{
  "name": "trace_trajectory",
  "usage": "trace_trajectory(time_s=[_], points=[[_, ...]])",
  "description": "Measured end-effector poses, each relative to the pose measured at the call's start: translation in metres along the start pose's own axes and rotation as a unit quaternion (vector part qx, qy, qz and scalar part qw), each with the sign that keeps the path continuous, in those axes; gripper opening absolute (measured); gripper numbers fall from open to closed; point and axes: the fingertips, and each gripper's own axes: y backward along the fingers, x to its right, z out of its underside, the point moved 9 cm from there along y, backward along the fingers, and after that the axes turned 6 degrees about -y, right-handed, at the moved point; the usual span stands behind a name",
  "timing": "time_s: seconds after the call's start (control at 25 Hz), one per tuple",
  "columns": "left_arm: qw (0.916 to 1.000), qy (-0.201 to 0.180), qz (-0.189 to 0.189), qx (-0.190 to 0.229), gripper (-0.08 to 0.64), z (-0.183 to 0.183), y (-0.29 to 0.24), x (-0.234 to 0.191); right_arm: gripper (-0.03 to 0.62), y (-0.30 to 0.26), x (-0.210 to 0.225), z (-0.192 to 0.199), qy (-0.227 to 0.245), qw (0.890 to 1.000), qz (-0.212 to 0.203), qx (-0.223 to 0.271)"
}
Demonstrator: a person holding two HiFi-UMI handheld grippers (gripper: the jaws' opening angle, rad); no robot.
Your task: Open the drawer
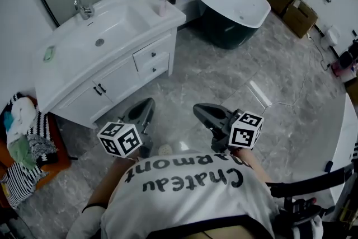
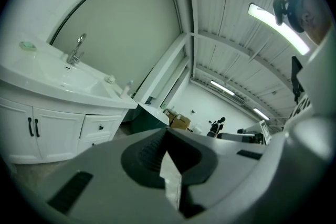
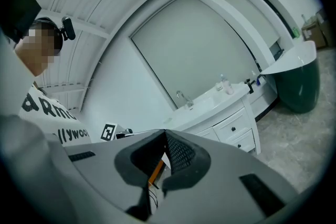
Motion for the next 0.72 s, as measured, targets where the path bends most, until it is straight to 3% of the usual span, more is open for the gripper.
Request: trace_trajectory(time_s=[0.72], points=[[0.9992, 0.012, -0.011, -0.037, 0.008, -0.018, -0.024, -0.066, 0.011, -0.083, 0.034, -0.019, -0.009, 1.0, -0.01, -0.023]])
